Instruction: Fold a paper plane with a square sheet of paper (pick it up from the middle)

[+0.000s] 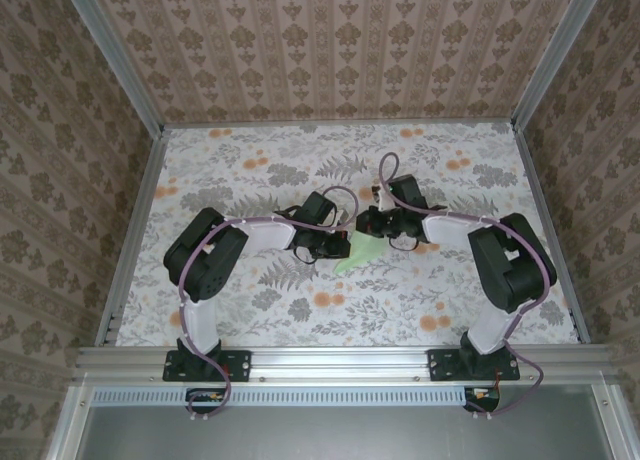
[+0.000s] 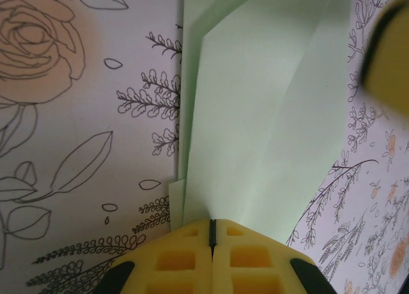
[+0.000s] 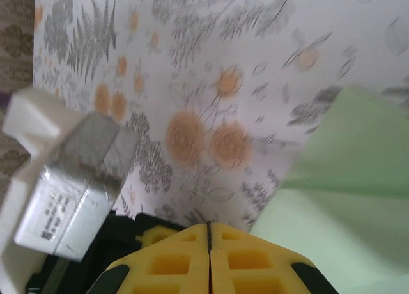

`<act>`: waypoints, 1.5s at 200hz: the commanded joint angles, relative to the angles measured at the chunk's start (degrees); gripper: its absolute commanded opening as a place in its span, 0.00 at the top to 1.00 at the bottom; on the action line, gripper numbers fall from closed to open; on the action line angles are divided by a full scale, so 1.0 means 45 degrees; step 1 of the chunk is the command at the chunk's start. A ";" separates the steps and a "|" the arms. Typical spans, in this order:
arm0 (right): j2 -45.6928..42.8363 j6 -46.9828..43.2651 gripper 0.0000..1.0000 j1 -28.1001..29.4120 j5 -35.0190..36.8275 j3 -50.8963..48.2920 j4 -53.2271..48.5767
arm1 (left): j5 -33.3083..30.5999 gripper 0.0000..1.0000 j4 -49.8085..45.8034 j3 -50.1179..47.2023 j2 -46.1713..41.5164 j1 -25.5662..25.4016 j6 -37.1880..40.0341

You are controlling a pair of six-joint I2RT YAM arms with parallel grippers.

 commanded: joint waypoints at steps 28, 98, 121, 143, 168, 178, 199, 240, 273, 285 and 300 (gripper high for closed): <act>0.1112 0.0488 0.93 0.0074 -0.0415 -0.0552 0.0350 | -0.1407 1.00 -0.3227 -0.0760 0.0669 -0.0010 0.0137; 0.1692 -0.0534 0.94 -0.1012 0.1171 -0.0395 -0.0543 | -0.1442 1.00 -0.3358 -0.0894 0.0560 -0.0044 0.0205; 0.1941 -0.0431 0.93 -0.1498 0.1535 -0.0186 -0.0506 | -0.1466 1.00 -0.3369 -0.0969 0.0510 -0.0044 0.0223; 0.2190 -0.0322 0.94 -0.1939 0.1794 0.0105 -0.0567 | -0.1445 1.00 -0.3348 -0.1064 0.0479 -0.0064 0.0225; 0.2206 0.0050 0.93 -0.2547 0.1937 0.0161 -0.0368 | -0.1445 1.00 -0.3329 -0.1120 0.0440 -0.0061 0.0225; 0.2195 0.0243 0.93 -0.2758 0.1656 0.0101 0.0007 | -0.1446 1.00 -0.3329 -0.1137 0.0413 -0.0063 0.0227; 0.2114 0.0495 0.92 -0.3082 0.1422 0.0402 -0.0295 | -0.1422 1.00 -0.3302 -0.1162 0.0440 -0.0064 0.0227; 0.1819 0.0268 0.92 -0.3204 0.1680 0.1176 -0.1314 | -0.1388 1.00 -0.3276 -0.1124 0.0459 -0.0064 0.0268; 0.0714 0.0352 0.92 -0.3190 0.1493 0.1170 -0.1604 | -0.1350 1.00 -0.3212 -0.1079 0.0435 -0.0064 0.0264; 0.0170 0.0486 0.92 -0.3113 0.1251 0.0931 -0.1513 | -0.1329 1.00 -0.3168 -0.1033 0.0458 -0.0064 0.0247; -0.0328 0.0627 0.91 -0.2821 0.1021 0.0614 -0.1507 | -0.1300 1.00 -0.3114 -0.0981 0.0459 -0.0062 0.0221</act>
